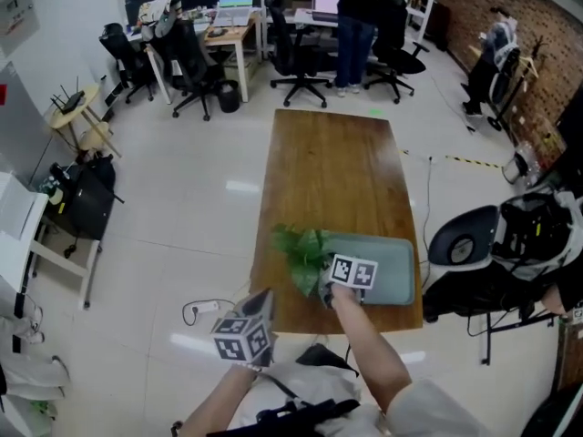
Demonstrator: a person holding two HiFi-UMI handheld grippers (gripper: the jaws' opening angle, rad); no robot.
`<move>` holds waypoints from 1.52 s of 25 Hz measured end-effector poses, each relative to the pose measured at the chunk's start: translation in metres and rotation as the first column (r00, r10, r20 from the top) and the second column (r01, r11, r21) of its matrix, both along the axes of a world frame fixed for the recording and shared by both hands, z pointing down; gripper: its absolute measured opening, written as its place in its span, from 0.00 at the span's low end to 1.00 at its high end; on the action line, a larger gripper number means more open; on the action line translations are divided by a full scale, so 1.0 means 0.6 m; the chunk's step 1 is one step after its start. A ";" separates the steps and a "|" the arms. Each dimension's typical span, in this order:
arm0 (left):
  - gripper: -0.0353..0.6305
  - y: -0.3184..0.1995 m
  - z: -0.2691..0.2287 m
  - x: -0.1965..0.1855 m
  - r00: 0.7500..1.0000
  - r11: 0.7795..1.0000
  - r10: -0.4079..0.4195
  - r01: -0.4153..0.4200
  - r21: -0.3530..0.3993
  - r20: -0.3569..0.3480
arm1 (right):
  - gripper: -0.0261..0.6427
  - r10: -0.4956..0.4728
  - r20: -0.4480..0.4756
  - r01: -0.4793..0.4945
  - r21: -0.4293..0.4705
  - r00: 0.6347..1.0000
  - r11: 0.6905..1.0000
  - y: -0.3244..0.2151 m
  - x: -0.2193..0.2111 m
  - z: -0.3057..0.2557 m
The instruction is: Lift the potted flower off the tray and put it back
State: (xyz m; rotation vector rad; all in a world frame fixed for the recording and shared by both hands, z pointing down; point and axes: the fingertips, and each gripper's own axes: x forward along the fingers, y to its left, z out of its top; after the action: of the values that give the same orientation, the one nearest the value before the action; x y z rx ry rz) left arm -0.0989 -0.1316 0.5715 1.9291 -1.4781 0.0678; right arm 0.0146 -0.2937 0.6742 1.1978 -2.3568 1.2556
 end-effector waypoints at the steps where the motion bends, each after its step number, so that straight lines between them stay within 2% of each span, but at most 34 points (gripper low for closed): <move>1: 0.05 0.004 0.000 -0.010 1.000 1.000 -0.013 0.013 0.000 0.001 | 0.13 -0.012 -0.002 0.012 -0.006 1.000 1.000 0.003 -0.014 0.007; 8: 0.05 0.028 0.013 -0.069 0.994 0.994 -0.106 0.106 -0.004 0.001 | 0.13 -0.039 -0.048 0.037 -0.035 0.998 0.999 0.014 -0.061 0.059; 20: 0.05 0.049 0.027 -0.076 0.993 0.993 -0.118 0.118 -0.019 0.005 | 0.16 -0.030 -0.061 0.027 -0.044 0.998 0.999 0.024 -0.071 0.082; 27: 0.05 0.046 0.029 -0.068 0.995 0.995 -0.099 0.099 -0.016 0.003 | 0.22 0.041 -0.048 -0.043 -0.037 0.998 0.998 0.016 -0.036 0.072; 31: 0.05 0.041 0.038 -0.071 0.996 0.996 -0.089 0.089 -0.015 -0.007 | 0.22 0.093 -0.028 -0.093 0.002 0.995 0.996 0.023 0.005 0.047; 35: 0.05 0.026 0.041 -0.069 0.996 0.997 -0.083 0.082 -0.002 -0.022 | 0.22 0.101 -0.025 -0.100 0.043 0.995 0.994 0.046 0.038 0.019; 38: 0.05 0.014 0.030 -0.051 0.999 0.999 -0.038 0.039 0.007 -0.026 | 0.22 0.117 -0.033 -0.114 0.077 0.993 0.990 0.071 0.061 -0.013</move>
State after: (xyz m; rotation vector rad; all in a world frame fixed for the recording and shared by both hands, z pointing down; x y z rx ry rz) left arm -0.1297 -0.1233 0.5895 1.9001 -1.4996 0.0191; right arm 0.0514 -0.2513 0.6664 1.3870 -2.3570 1.1765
